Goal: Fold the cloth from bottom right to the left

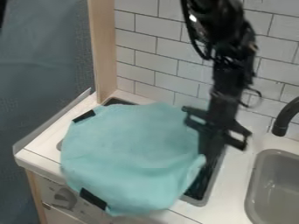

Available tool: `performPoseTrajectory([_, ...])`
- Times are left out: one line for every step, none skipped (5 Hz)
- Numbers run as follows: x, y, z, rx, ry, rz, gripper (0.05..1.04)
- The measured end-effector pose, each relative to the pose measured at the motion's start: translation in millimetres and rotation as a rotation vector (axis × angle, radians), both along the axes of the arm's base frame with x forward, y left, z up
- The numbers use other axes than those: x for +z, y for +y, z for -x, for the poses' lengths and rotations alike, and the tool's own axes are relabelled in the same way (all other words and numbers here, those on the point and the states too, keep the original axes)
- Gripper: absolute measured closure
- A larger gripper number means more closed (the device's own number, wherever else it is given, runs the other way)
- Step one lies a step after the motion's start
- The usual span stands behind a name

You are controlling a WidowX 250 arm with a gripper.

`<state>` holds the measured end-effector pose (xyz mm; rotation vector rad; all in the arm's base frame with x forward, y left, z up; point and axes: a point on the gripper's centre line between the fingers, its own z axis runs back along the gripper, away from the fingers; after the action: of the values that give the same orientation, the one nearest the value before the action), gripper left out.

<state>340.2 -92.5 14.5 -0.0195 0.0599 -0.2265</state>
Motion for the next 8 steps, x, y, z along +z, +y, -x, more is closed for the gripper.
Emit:
performPoseTrajectory([5.6, 27.8, -8.0, 0.017, 0.011, 0.001, 1.016])
performPoseTrajectory([10.2, 60.0, -13.8, 0.058, 0.018, -0.014, 1.016])
performPoseTrajectory([13.6, 80.3, -16.7, 0.08, 0.017, -0.053, 1.016])
performPoseTrajectory([11.9, 98.3, -23.4, 0.055, 0.016, -0.097, 1.016])
performPoseTrajectory([-9.3, 119.2, -27.6, 0.053, 0.068, -0.134, 1.016])
performPoseTrajectory([-34.5, 126.6, -30.3, 0.011, 0.122, -0.149, 1.017])
performPoseTrajectory([-41.0, 137.8, -33.5, 0.019, 0.145, -0.149, 0.991])
performPoseTrajectory([-43.5, 135.3, -31.2, 0.019, 0.147, -0.134, 0.812])
